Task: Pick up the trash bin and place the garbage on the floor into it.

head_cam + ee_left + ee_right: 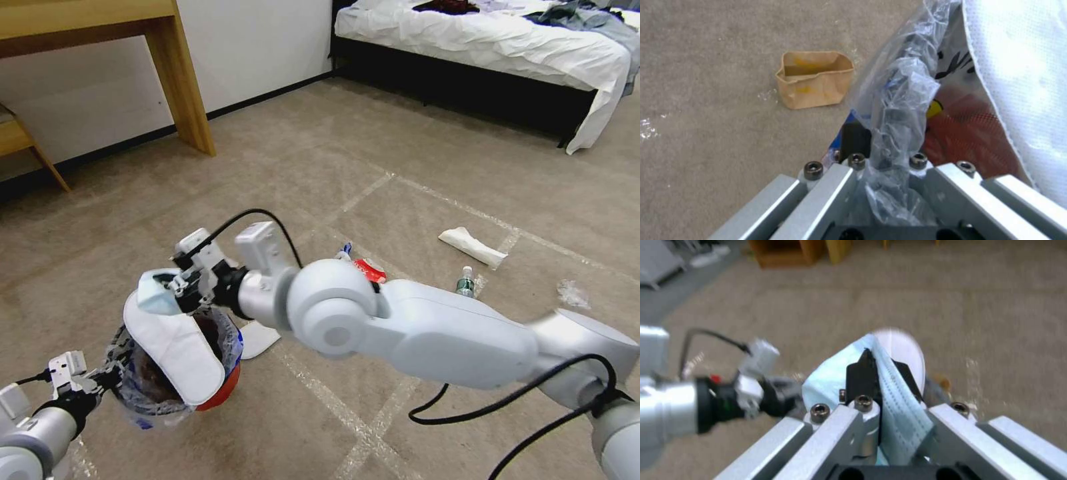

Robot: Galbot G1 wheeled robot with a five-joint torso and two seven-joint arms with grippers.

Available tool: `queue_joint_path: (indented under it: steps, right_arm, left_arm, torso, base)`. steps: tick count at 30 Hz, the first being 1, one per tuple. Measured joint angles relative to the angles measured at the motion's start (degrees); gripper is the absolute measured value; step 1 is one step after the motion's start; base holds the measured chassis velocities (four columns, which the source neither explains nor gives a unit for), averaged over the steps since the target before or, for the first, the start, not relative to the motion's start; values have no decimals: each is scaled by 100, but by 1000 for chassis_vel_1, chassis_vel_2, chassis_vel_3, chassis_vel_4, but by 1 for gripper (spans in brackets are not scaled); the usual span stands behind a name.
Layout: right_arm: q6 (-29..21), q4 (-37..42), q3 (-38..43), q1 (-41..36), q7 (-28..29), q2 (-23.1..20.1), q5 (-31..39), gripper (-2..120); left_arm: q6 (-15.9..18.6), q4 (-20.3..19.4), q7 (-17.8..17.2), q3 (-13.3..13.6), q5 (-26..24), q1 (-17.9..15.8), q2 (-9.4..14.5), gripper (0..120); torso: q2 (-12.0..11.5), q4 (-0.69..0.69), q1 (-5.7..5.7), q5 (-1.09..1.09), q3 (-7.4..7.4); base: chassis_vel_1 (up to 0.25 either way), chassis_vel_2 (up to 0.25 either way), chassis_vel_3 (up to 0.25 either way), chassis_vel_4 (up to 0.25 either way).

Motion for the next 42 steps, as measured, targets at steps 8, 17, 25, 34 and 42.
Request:
queue_joint_path:
  steps: [8, 17, 25, 34, 42]
  right_arm:
    - [-380, -65, -453, 40, 566, 171, 159, 0]
    - [-717, -187, -680, 291, 846, 267, 295, 0]
    - [-718, -332, -897, 465, 924, 409, 355, 0]
    - [-714, -508, -1003, 539, 906, 488, 343, 0]
    - [-704, -724, -1028, 600, 868, 605, 319, 0]
  left_arm:
    - [1, 57, 1, -32, -73, -59, 108, 1]
    - [1, 133, 1, -36, -143, -154, 173, 1]
    - [1, 193, 1, -12, -164, -217, 189, 1]
    - [1, 197, 3, 33, -151, -240, 139, 1]
    - [0, 223, 8, 67, -130, -270, 98, 1]
  torso:
    - [0, 0, 0, 0, 0]
    - [0, 0, 0, 1, 0]
    - [0, 0, 0, 1, 0]
    - [0, 0, 0, 1, 0]
    - [0, 0, 0, 1, 0]
  base:
    - [0, 0, 0, 0]
    - [0, 0, 0, 0]
    - [0, 0, 0, 0]
    - [0, 0, 0, 0]
    - [0, 0, 0, 0]
